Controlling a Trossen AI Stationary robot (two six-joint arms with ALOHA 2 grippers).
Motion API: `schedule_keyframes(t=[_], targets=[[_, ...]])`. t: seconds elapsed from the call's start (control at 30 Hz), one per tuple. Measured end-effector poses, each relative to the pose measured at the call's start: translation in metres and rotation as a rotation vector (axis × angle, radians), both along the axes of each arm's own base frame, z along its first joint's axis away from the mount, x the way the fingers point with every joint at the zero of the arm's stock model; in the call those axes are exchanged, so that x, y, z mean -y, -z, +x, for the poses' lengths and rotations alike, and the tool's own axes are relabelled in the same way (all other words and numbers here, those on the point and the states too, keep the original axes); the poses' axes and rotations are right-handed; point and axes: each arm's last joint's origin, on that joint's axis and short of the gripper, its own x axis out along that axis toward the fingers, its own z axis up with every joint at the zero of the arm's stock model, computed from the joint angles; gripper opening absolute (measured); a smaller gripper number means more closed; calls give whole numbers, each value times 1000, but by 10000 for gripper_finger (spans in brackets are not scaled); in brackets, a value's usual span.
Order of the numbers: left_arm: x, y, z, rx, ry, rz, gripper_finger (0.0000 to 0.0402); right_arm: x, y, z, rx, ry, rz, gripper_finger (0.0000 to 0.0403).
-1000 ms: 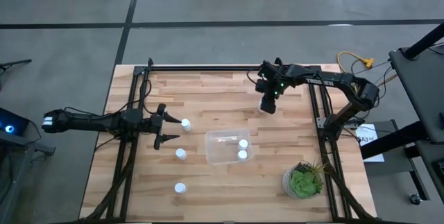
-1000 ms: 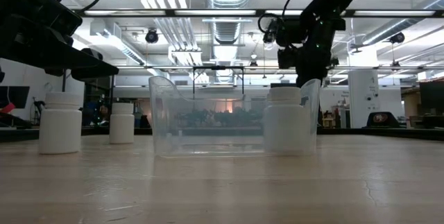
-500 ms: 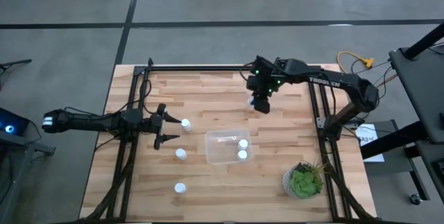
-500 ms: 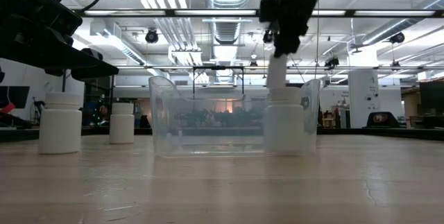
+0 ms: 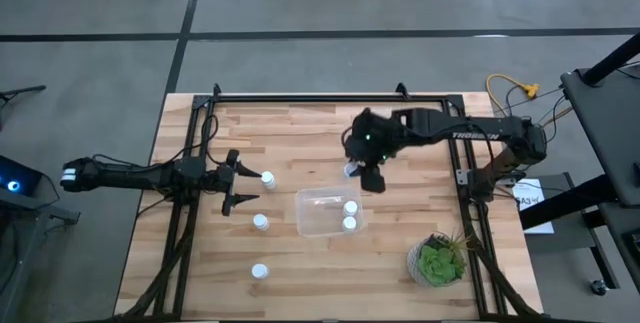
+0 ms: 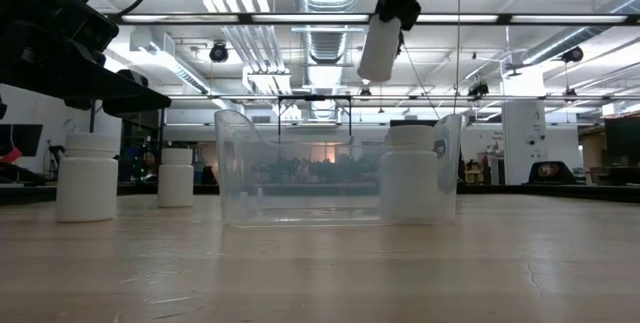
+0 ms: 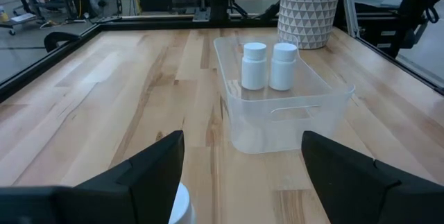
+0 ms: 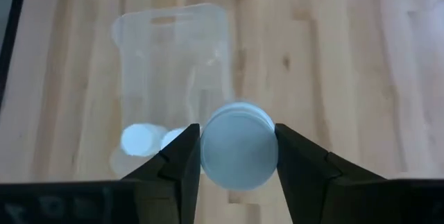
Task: Pick and place pill bottles into a basket
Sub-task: Put the white medicine bottle into the transparent bin
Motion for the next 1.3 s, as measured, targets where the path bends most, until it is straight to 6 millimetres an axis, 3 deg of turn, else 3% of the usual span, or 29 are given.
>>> schedule_keyframes(t=[0.17, 0.53, 1.3], targets=[[0, 0, 0, 0, 1, 0, 274, -22, 8, 7, -17, -29, -39, 139], [0, 0, 0, -1, 0, 0, 274, -43, 28, 22, -88, -55, -21, 139], [0, 0, 0, -4, 0, 0, 274, -45, 64, 49, -144, -85, -86, 139]])
